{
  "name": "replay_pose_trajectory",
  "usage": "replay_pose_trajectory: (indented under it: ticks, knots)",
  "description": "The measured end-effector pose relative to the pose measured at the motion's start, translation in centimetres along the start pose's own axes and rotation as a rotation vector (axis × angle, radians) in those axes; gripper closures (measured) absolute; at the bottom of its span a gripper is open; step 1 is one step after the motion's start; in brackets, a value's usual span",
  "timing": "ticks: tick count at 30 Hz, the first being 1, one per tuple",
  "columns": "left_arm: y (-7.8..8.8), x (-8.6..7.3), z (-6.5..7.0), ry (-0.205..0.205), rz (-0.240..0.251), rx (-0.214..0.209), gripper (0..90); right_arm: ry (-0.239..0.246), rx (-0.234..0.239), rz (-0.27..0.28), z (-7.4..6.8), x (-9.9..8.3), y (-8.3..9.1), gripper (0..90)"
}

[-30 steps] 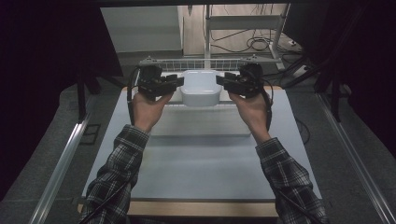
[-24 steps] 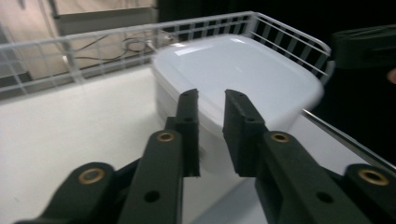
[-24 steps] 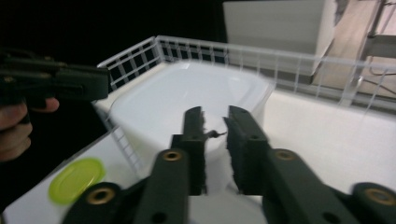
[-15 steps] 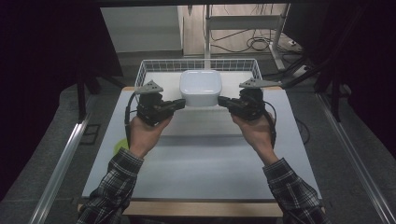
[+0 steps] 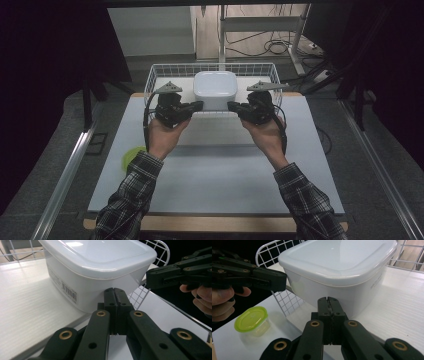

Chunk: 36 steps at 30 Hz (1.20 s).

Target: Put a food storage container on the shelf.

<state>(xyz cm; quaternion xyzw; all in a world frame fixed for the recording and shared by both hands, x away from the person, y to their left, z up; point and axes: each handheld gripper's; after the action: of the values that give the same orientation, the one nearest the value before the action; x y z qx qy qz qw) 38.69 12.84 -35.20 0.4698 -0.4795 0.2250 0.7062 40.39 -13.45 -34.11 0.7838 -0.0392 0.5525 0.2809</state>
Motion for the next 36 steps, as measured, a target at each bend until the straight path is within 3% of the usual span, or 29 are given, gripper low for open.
replay_pose_trajectory:
  ticks: [11, 14, 17, 22, 26, 29, 30, 36]
  knots:
    - [-0.6, 0.4, -0.1, 0.008, -0.003, -0.001, 89.9, -0.014, -0.007, 0.000, 0.6, 0.2, -0.6, 89.7]
    - [-0.1, 0.1, 0.2, -0.007, 0.003, -0.009, 89.8, -0.012, 0.006, 0.001, 0.4, 0.0, -0.5, 89.6]
    - [0.7, -0.4, 0.6, -0.018, 0.013, -0.025, 84.1, -0.001, 0.023, 0.005, -0.1, -0.4, -0.1, 88.5]
    - [2.4, -2.2, 1.0, -0.042, 0.032, -0.063, 72.7, 0.013, 0.049, 0.004, -1.0, -1.8, 0.6, 77.1]
    - [3.9, -4.2, 1.1, -0.065, 0.033, -0.057, 61.3, 0.020, 0.054, -0.026, -1.7, -3.9, 0.9, 62.9]
    - [4.4, -5.2, 1.1, -0.067, 0.029, -0.059, 54.5, 0.023, 0.053, -0.035, -1.9, -4.7, 1.0, 57.8]
    - [4.9, -6.2, 1.2, -0.083, 0.022, -0.068, 52.2, 0.024, 0.053, -0.040, -2.1, -5.5, 1.2, 52.3]
    - [5.7, -8.5, 1.1, -0.108, 0.009, -0.026, 40.4, 0.030, 0.048, -0.058, -2.5, -7.4, 1.6, 43.2]
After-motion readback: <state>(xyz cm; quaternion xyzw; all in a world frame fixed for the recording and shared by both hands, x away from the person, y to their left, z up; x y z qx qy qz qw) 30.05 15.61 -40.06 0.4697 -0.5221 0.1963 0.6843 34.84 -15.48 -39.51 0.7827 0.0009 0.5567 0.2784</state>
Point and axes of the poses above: each handheld gripper's, and its own axes: y roughly backward along the jaws, x roughly out of its top, z roughly to its right, and after that the axes turned 15 degrees about x, right-handed
